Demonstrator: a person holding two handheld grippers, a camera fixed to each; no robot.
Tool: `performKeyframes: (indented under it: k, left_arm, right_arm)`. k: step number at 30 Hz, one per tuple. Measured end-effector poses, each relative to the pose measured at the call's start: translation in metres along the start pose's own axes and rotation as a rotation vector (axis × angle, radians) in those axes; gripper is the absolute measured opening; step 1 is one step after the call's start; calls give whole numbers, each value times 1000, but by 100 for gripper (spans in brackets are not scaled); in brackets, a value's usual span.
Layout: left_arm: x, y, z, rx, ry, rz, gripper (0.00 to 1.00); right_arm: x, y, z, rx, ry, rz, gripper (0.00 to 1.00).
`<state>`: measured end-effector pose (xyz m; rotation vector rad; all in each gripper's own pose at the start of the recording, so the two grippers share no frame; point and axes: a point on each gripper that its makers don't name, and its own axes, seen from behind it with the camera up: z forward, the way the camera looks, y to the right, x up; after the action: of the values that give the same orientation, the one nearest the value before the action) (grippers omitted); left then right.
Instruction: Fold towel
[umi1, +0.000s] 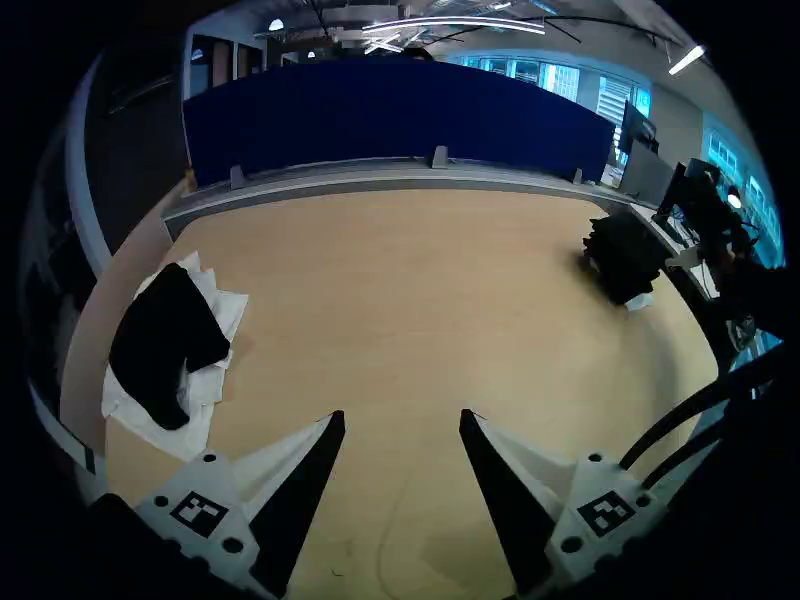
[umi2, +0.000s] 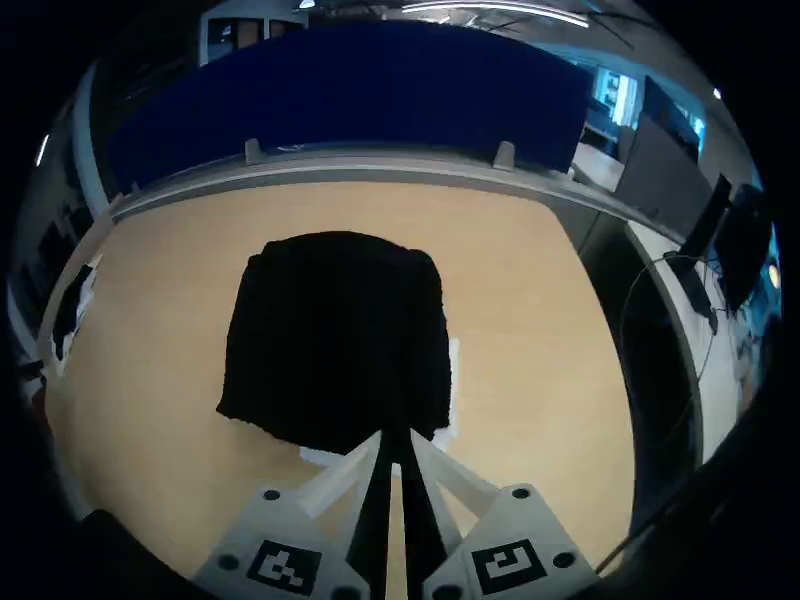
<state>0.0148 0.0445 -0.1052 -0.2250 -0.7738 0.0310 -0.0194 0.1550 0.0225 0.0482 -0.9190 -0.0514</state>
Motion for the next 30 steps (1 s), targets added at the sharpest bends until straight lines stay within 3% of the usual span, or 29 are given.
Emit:
performKeyframes:
  k: [6, 14, 16, 18, 20, 28, 30]
  left_arm:
    - [0, 1, 0, -1, -2, 3, 85]
    - [2, 1, 1, 0, -1, 10, 85]
    - [2, 1, 2, -1, -2, 10, 85]
    - [3, 1, 4, -2, -2, 10, 85]
    - [3, 2, 5, -4, -1, 13, 85]
    - [6, 3, 7, -8, 0, 14, 85]
    - [7, 3, 7, -8, 1, 15, 85]
  right_arm:
    - [-9, 0, 8, -8, -16, 27, 6]
    - [-5, -1, 4, -19, 22, 42, 9]
    - [-4, 0, 2, -24, 31, 45, 18]
    - [-3, 0, 0, -29, 39, 47, 36]
    - [-2, 2, -4, -37, 51, 45, 47]
    - [3, 6, -13, -59, 90, 49, 75]
    - [5, 7, -14, -66, 97, 52, 78]
